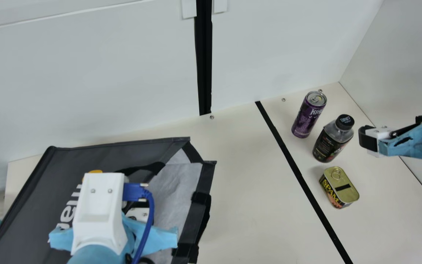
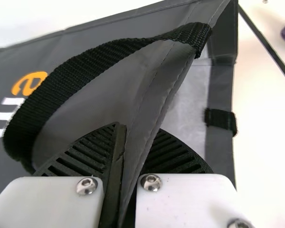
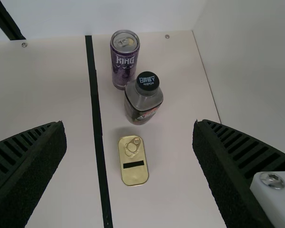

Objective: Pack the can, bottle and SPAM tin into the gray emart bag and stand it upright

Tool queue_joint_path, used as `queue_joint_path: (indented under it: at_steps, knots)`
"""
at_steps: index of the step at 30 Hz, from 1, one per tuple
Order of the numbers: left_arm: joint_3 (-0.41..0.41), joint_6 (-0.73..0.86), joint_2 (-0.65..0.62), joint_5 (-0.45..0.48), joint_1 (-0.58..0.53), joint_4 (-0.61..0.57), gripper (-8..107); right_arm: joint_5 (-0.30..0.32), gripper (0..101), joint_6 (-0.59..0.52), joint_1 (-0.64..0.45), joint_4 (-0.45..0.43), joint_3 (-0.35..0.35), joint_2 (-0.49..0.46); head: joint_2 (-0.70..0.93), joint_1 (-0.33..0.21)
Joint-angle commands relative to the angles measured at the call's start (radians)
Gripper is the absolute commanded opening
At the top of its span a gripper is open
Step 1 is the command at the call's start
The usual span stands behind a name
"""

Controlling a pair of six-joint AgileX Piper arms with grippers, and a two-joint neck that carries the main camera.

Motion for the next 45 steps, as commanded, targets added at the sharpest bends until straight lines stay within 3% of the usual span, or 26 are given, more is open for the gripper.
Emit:
queue_joint_path:
  at_steps: [1, 22, 45]
  knots:
    - [0.004, 0.022, -0.001, -0.030, 0.027, -0.059, -8, 0.000, 95, 0.000, 0.000, 0.000, 0.000, 0.000, -0.002, -0.023]
    - [0.078, 0.258, -0.011, -0.208, 0.265, -0.446, -8, 0.000, 95, 0.000, 0.000, 0.000, 0.000, 0.000, -0.002, -0.023]
    - [0.113, 0.295, -0.006, -0.294, 0.376, -0.579, -8, 0.000, 95, 0.000, 0.000, 0.000, 0.000, 0.000, -0.002, -0.023]
